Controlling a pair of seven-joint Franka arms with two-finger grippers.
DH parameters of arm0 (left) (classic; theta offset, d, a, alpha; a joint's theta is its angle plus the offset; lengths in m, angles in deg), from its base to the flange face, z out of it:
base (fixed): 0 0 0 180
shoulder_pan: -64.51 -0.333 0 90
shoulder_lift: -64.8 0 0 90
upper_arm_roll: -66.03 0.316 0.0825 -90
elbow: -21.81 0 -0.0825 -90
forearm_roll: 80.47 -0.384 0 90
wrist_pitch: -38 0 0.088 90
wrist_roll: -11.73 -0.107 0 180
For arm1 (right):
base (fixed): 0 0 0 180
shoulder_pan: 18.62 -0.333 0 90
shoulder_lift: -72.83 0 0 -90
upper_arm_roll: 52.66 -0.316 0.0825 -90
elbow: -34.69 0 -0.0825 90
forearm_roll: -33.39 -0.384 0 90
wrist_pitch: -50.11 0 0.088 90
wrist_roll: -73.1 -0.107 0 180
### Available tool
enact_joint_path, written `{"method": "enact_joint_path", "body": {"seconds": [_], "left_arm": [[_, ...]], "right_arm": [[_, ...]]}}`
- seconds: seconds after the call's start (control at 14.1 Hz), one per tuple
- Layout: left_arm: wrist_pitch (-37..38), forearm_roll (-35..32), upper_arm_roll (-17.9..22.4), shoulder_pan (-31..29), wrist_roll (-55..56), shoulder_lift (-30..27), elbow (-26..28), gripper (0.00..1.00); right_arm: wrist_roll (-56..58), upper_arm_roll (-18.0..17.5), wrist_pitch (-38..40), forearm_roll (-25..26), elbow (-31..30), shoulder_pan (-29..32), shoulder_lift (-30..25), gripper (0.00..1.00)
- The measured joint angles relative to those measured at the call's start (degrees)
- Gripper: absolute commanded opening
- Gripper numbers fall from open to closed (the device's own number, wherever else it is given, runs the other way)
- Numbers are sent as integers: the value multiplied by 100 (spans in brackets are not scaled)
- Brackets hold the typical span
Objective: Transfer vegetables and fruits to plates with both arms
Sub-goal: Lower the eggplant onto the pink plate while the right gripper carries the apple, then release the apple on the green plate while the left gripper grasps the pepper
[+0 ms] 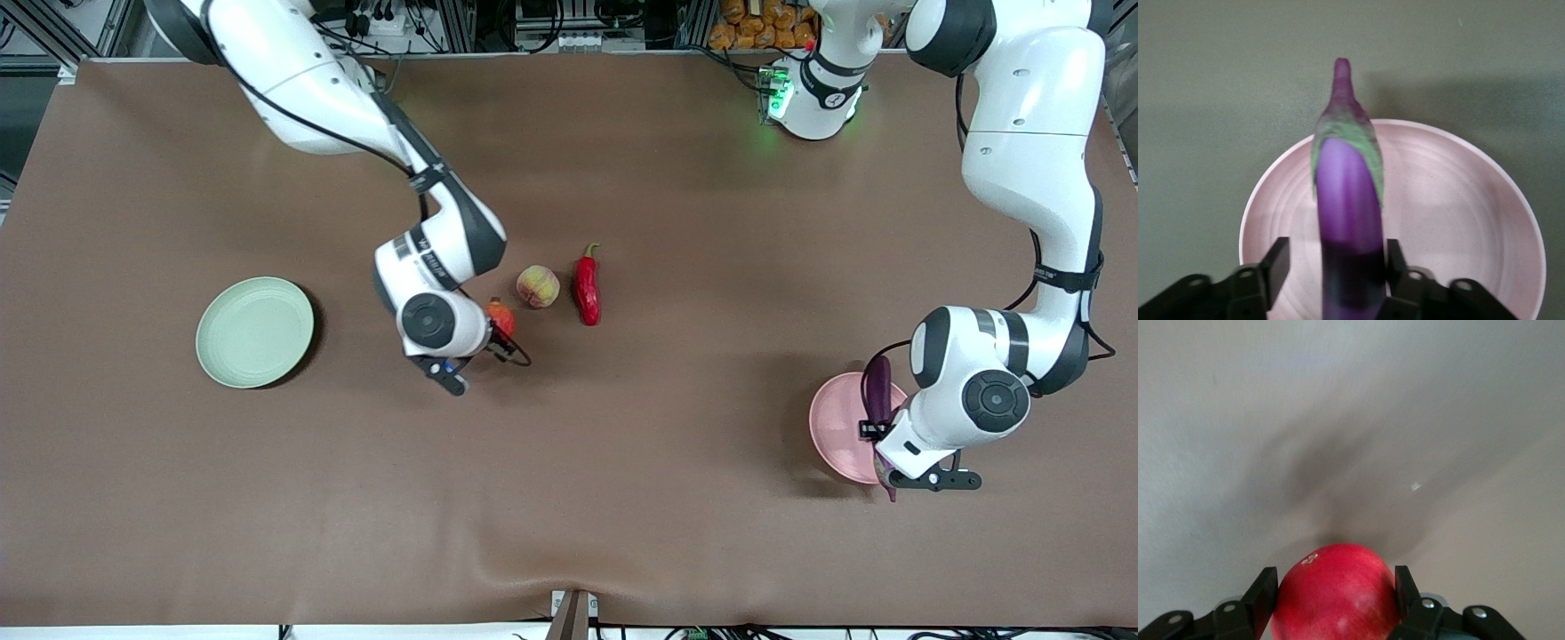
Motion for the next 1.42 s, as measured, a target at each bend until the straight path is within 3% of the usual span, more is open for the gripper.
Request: {"method": "enact_joint_path", "body": {"seconds": [0.28,0.64,0.99,1.42], "left_arm": [[-58,0,-1,-3,0,-12,-58,100],[46,10,-110,29,49,-358,-172,100],[1062,18,-778,249,959,-836,-163,100],[1650,23,-1371,1465,2840,-851,-100,100]], "right_arm": [[1390,46,1213,1,423,974,-457,0],[3416,113,1681,146,347,2113,-821,0],[4445,401,1037,741,-253,2283,-783,0],[5958,997,126,758,-1059,2414,-767,0]]}}
